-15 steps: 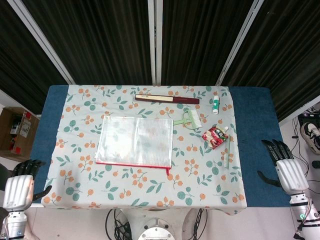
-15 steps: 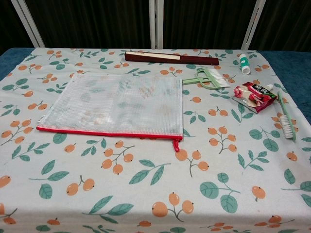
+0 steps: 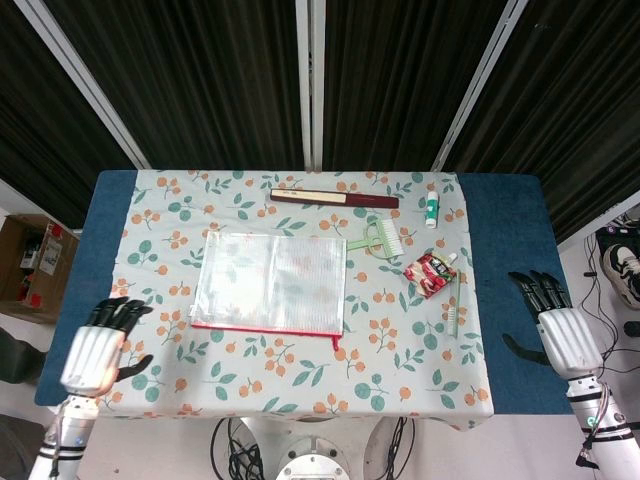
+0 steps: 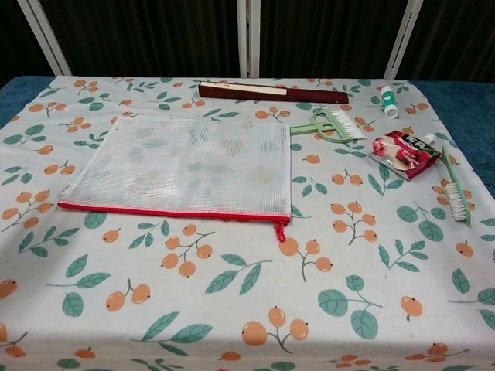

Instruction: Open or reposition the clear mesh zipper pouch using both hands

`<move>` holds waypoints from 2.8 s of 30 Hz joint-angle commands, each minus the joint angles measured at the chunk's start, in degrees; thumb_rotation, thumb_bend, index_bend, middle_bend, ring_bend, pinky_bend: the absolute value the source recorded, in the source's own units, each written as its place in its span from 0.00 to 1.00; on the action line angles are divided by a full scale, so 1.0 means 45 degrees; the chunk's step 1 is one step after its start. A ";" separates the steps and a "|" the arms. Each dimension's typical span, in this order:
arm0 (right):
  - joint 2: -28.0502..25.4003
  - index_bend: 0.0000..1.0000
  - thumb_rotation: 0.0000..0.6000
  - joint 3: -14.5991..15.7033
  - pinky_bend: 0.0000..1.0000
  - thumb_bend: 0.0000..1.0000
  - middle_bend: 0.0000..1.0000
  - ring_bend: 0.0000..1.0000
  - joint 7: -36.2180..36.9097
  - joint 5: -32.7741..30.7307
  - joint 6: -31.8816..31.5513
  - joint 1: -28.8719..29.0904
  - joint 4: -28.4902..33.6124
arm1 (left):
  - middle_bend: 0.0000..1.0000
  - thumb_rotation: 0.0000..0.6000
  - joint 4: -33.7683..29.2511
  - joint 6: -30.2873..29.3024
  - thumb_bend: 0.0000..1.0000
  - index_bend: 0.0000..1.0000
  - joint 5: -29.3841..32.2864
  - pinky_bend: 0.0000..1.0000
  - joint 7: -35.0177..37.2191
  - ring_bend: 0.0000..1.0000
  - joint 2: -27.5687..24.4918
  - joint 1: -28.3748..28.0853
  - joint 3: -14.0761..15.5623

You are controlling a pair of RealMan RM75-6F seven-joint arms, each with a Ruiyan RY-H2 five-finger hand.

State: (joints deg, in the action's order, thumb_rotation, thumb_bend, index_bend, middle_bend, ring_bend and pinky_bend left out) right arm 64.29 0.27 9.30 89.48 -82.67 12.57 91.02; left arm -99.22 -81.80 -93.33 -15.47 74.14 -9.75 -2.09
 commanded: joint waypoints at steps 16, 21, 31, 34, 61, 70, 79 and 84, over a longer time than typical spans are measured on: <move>0.0075 0.04 1.00 -0.0120 0.00 0.18 0.10 0.00 0.0463 0.0090 0.0037 -0.0263 -0.0186 | 0.21 1.00 0.2524 0.6889 0.11 0.27 0.2073 0.18 -0.1855 0.16 0.5553 -0.6092 -0.2178; 0.0066 0.04 1.00 -0.0148 0.00 0.18 0.10 0.00 0.0707 0.0040 0.0015 -0.0380 -0.0370 | 0.21 1.00 0.3727 0.7071 0.11 0.27 0.2992 0.18 -0.2133 0.16 0.6691 -0.6695 -0.2470; 0.0131 0.04 1.00 -0.0188 0.00 0.18 0.10 0.00 0.1203 -0.0004 -0.0024 -0.0569 -0.0734 | 0.21 1.00 0.5723 0.7507 0.11 0.27 0.4459 0.18 -0.2469 0.16 0.8208 -0.7733 -0.2821; 0.0147 0.04 1.00 -0.0221 0.00 0.18 0.10 0.00 0.1346 -0.0010 -0.0059 -0.0615 -0.0865 | 0.21 1.00 0.6203 0.7641 0.11 0.27 0.4816 0.18 -0.2546 0.16 0.8487 -0.7982 -0.2858; 0.0092 0.04 1.00 -0.0387 0.00 0.18 0.10 0.00 0.1298 0.0084 -0.0013 -0.0737 -0.0784 | 0.21 1.00 0.7785 0.6159 0.08 0.32 0.6228 0.18 -0.1305 0.16 0.8504 -0.7876 -0.3433; -0.0028 0.04 1.00 -0.0387 0.00 0.18 0.10 0.00 0.1018 0.0123 -0.0131 -0.0849 -0.0518 | 0.21 1.00 0.7916 0.7199 0.23 0.44 0.5440 0.17 -0.0571 0.16 0.8370 -0.8678 -0.2952; -0.0053 0.04 1.00 -0.0435 0.00 0.18 0.10 0.00 0.0992 -0.0022 -0.0122 -0.0945 -0.0481 | 0.21 1.00 0.8510 0.7925 0.26 0.48 0.5926 0.17 -0.0912 0.16 0.8698 -0.9344 -0.2980; -0.0030 0.04 1.00 -0.0463 0.00 0.18 0.10 0.00 0.1044 -0.0024 -0.0094 -0.0943 -0.0525 | 0.21 1.00 0.8628 0.8001 0.27 0.49 0.6098 0.17 -0.1147 0.16 0.8773 -0.9550 -0.2961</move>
State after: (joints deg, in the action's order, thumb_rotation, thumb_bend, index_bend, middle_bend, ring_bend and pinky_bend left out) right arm 64.15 -1.81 14.00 89.37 -83.09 8.32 88.65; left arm -60.38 -45.81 -65.94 -20.60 113.58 -52.67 -15.42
